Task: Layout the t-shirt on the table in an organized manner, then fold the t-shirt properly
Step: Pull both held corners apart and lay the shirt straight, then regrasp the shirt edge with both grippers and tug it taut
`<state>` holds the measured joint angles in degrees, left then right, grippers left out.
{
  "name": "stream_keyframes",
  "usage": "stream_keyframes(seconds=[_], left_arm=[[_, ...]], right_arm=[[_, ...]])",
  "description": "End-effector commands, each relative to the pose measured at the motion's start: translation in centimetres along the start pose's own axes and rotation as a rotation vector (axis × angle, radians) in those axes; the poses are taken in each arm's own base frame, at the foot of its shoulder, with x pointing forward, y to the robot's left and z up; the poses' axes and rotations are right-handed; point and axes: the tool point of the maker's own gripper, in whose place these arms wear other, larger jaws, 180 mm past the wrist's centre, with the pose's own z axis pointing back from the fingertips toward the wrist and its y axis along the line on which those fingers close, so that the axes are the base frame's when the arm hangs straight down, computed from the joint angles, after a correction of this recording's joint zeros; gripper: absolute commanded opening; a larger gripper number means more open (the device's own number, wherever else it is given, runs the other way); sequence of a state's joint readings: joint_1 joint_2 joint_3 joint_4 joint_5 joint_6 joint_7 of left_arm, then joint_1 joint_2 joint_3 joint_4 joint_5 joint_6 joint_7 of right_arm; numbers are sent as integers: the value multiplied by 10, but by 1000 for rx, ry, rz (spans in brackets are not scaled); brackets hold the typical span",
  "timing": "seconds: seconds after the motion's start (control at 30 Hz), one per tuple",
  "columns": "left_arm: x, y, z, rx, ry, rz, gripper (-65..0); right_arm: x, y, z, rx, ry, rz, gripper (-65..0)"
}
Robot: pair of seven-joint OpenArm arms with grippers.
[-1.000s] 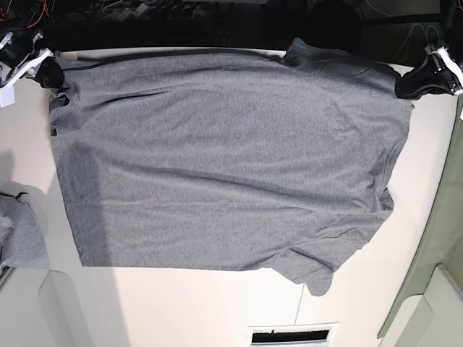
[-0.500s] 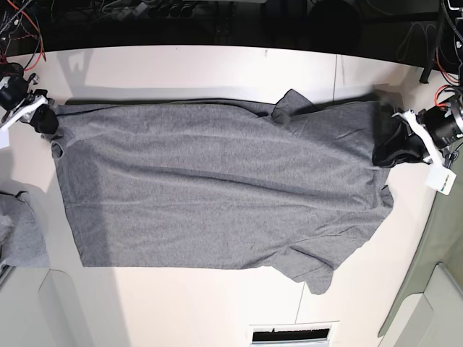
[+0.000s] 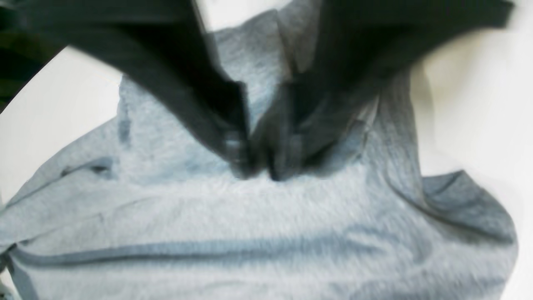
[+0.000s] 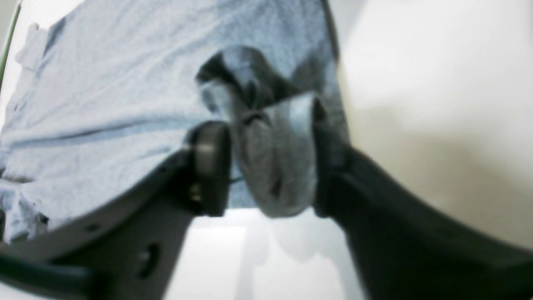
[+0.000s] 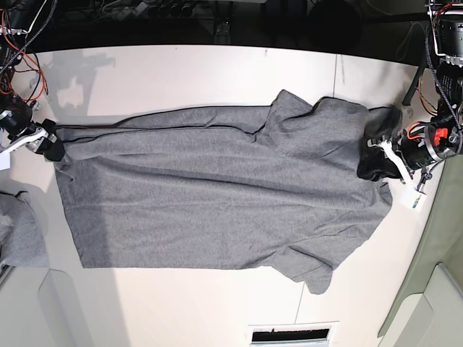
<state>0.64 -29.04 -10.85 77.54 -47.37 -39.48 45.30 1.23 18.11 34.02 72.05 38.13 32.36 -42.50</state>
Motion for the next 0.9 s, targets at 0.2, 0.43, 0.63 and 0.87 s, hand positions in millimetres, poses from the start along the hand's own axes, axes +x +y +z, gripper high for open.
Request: stream_keyframes(seconds=[0.2,0.43,0.63,0.87], left_arm=[[31,15,55,-68,-150,174,-344],[-1,32,94,-42,-191,317,-344],[-39,20,90,-55,-146,394,-344],[-42,16,87,-62,-149,406,-344]], right_arm=[[20,-22,30,-52,-75,-8,-321],[23,-49,52,-127,-121,-48,-320],[21,-50,50,-141,-107,-32,-320],[9,-30,30,-102,-46,18,-321]])
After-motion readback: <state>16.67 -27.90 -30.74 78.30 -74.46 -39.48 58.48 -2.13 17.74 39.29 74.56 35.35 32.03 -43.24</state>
